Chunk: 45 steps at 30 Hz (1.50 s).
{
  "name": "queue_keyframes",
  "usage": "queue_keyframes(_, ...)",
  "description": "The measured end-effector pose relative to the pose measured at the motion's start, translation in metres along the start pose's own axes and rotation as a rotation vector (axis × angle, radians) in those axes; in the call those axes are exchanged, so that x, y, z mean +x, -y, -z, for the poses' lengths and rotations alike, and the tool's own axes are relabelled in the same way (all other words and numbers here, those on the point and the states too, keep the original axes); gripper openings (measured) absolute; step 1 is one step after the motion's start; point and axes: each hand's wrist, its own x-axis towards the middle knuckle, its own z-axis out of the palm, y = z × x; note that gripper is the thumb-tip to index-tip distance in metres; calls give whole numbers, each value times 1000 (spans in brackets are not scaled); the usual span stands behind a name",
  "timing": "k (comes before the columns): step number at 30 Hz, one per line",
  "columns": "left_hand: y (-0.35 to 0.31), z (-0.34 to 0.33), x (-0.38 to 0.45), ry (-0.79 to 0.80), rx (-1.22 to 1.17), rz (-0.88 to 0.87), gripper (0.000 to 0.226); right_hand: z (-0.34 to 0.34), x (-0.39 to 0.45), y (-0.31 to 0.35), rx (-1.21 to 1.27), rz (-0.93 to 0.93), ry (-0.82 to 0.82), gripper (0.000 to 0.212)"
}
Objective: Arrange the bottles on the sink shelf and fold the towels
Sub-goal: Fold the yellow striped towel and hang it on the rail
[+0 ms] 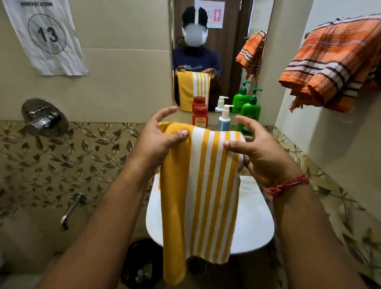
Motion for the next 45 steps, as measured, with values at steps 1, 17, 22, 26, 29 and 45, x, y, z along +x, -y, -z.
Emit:
queue_keyframes(1, 1, -1, 1, -51, 28, 0, 54, -1, -1, 1, -82, 21, -12, 77)
queue_keyframes(17, -9, 24, -14, 37, 149, -189, 65, -25, 0, 3, -580, 416, -361, 34)
queue_keyframes(22, -19, 24, -17, 120, 333, -255, 58, -23, -6, 2, -626, 348, -246, 42)
queue_keyframes(26, -25, 21, -17, 105, 527, -310, 57, -27, -11, -4, -897, 422, -270, 54)
queue_keyframes(29, -27, 19, -17, 68, 643, -356, 58, -32, -14, -7, -998, 518, -325, 45)
queue_keyframes(45, -16, 8, -20, -80, 138, -239, 19, -20, -29, -3, -563, 589, -334, 17)
